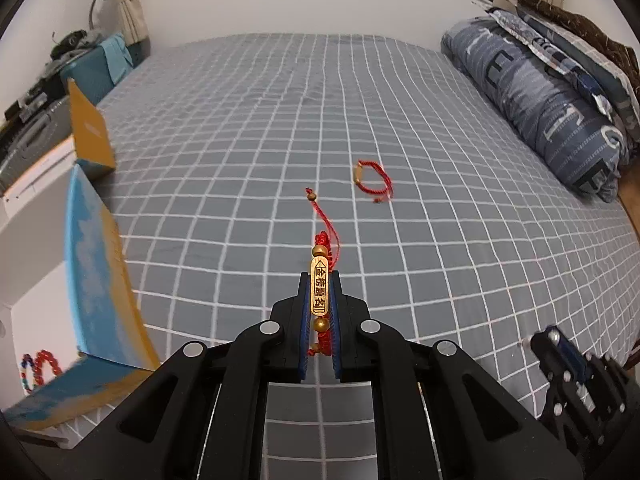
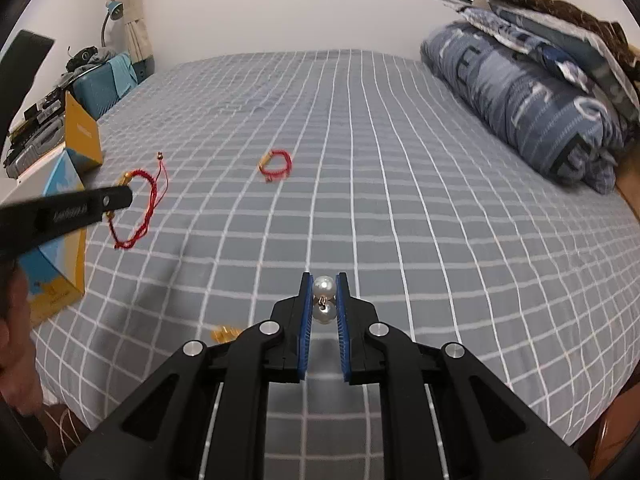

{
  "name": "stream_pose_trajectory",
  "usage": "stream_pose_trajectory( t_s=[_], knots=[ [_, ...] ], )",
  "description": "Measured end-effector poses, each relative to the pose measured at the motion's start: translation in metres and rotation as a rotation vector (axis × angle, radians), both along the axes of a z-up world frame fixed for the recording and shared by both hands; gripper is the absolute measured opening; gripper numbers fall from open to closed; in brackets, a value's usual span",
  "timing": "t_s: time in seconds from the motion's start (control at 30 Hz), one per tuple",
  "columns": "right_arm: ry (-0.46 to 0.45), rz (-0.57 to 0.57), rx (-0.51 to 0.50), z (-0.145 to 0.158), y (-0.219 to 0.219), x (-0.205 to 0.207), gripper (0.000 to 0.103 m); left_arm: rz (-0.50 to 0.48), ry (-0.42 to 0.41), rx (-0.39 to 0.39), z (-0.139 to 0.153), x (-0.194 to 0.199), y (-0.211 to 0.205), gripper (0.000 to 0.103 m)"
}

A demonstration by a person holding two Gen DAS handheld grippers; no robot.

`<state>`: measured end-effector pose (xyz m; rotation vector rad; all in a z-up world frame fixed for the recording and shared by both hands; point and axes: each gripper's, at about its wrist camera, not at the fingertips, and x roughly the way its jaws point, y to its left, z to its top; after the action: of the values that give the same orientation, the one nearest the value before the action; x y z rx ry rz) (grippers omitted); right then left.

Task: Organize jewelry
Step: 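Lift the bracelet and earring and carry them toward the white box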

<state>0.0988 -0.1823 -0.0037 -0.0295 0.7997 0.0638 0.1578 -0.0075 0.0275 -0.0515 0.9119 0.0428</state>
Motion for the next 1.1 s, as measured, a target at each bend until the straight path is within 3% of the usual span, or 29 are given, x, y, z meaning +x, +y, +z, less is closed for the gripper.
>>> stream_pose_trajectory(
  t_s=[0.37, 0.7, 0.9, 1.1],
  knots=[
    [-0.057, 0.067, 0.015, 0.049, 0.057, 0.027, 0.01, 0.086, -0.068, 0.022, 0.049, -0.017, 0.056, 0.008],
    [-0.109, 0.215, 0.008, 0.094, 0.163, 0.034, 0.01, 0.221, -0.11, 0.011, 0.082, -0.051, 0.148, 0.008],
    [-0.107, 0.324, 0.007, 0.103, 0.235, 0.026, 0.01, 0.307, -0.116, 0.001, 0.089, -0.081, 0.207, 0.008],
    [-0.079, 0.446, -0.002, 0.091, 0.306, 0.017, 0.01, 0.42, -0.099, 0.002, 0.083, -0.117, 0.272, 0.008]
  ],
)
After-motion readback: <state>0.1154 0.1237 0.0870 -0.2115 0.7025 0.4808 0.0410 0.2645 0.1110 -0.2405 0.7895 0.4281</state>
